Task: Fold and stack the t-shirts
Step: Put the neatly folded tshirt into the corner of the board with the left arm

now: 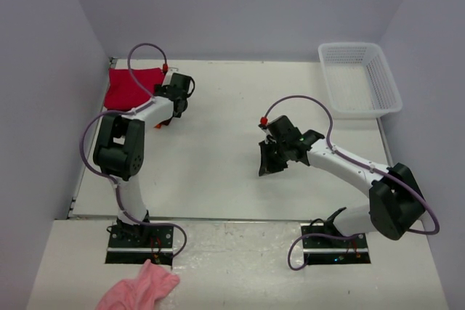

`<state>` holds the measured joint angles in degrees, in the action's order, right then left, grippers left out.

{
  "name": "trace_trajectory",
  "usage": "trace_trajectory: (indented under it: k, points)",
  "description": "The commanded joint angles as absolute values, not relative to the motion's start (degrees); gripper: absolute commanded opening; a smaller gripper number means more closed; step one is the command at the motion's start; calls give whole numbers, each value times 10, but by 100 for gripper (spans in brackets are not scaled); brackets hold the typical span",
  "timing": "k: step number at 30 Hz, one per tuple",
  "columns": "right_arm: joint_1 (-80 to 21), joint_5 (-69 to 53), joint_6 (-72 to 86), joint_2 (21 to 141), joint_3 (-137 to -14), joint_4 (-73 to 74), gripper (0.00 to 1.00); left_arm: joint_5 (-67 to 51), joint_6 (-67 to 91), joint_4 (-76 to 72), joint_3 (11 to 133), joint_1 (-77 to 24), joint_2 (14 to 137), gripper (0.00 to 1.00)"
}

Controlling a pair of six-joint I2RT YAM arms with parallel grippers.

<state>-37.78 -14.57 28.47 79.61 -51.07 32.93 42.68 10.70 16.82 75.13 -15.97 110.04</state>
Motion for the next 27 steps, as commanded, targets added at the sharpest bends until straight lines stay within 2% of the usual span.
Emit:
trace_trajectory:
  k: [1, 2, 4, 9, 10, 11, 13, 14, 15, 27]
  points:
    - [-382, -156, 288, 794, -519, 323, 0, 423, 157, 162, 750, -163, 1082, 50]
    - [-383, -156, 290, 795, -519, 323, 0, 427, 160, 163, 747, -165, 1075, 69]
    - [-386, -156, 293, 793, -517, 323, 0, 433, 163, 148, 726, -168, 1047, 81]
    - [-395, -149, 299, 788, -522, 330, 0, 425, 166, 129, 703, -168, 992, 84]
    - [-398, -147, 299, 783, -522, 335, 0, 424, 166, 130, 704, -168, 986, 81]
    - [-399, -145, 302, 781, -523, 336, 0, 421, 170, 145, 713, -168, 987, 65]
    - [-402, -142, 304, 777, -522, 338, 0, 423, 193, 174, 727, -168, 997, 39]
    - [-402, -142, 307, 773, -521, 340, 0, 416, 200, 200, 736, -168, 1001, 13]
    - [-403, -141, 308, 770, -519, 341, 0, 407, 207, 209, 737, -167, 1008, 1]
    - [-412, -126, 321, 748, -507, 352, 0, 236, 249, 226, 740, -155, 1077, 0]
